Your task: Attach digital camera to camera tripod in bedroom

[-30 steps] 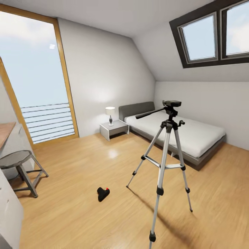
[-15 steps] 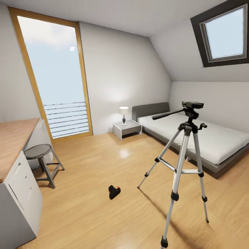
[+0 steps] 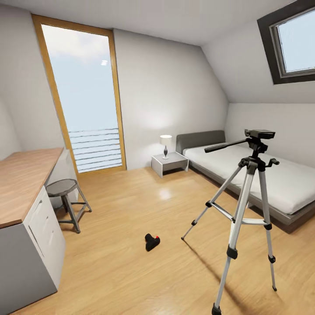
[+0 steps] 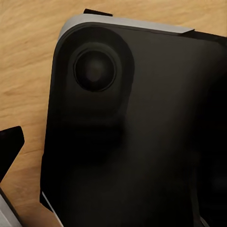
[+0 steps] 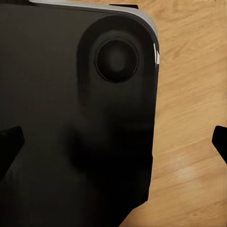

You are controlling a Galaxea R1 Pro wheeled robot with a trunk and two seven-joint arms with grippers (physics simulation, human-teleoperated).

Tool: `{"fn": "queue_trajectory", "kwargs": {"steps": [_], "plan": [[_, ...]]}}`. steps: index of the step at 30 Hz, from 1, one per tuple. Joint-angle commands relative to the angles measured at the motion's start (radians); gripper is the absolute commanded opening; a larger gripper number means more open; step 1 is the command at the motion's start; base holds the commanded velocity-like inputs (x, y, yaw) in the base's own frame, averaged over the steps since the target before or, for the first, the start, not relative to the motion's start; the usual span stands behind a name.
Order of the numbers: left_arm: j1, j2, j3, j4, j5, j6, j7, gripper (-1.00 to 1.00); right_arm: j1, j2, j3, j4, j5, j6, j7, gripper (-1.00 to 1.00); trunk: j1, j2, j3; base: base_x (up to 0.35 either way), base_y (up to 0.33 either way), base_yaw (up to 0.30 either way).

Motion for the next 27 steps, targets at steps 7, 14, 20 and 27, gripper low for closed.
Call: {"fn": "queue_trajectory", "kwargs": {"steps": [7, 14, 20, 27], "plan": [[0.0, 0.0, 0.003, 0.0, 0.006, -0.002, 0.0, 1.0, 0.0, -0.002, 0.001, 0.001, 0.003, -0.004, 0.0, 1.0, 0.0, 0.0, -0.001, 0.0, 0.0, 0.011], [0.0, 0.0, 0.003, 0.0, 0.006, -0.003, 0.0, 1.0, 0.0, -0.002, 0.002, 0.001, 0.003, -0.002, 0.003, 1.0, 0.0, 0.0, -0.001, 0.0, 0.0, 0.002], [0.0, 0.0, 0.003, 0.0, 0.006, -0.003, 0.0, 1.0, 0.0, -0.002, 0.003, 0.001, 0.003, -0.002, 0.009, 1.0, 0.0, 0.0, -0.001, 0.0, 0.0, 0.0], [0.0, 0.0, 0.003, 0.0, 0.007, -0.003, 0.0, 1.0, 0.0, -0.001, 0.004, 0.001, 0.003, -0.002, 0.014, 1.0, 0.0, 0.0, -0.001, 0.0, 0.0, 0.0]]}}
